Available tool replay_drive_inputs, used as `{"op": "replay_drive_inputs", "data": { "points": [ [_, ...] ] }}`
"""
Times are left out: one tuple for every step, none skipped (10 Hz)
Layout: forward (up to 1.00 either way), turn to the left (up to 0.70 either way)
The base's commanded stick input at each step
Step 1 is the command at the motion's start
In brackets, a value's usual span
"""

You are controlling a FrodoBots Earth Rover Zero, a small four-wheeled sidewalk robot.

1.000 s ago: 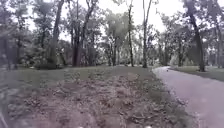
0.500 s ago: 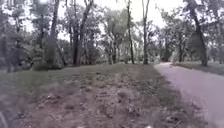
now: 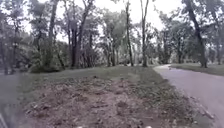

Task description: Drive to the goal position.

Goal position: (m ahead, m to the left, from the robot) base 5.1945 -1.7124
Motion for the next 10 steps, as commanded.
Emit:
{"op": "replay_drive_inputs", "data": {
  "points": [
    [0.68,0.01],
    [0.68,0.01],
    [0.69,0.01],
    [0.69,0.01],
    [0.69,0.01],
    [0.69,0.01],
    [0.68,0.01],
    [0.68,0.01],
    [0.68,0.01],
    [0.69,0.0]
  ]
}}
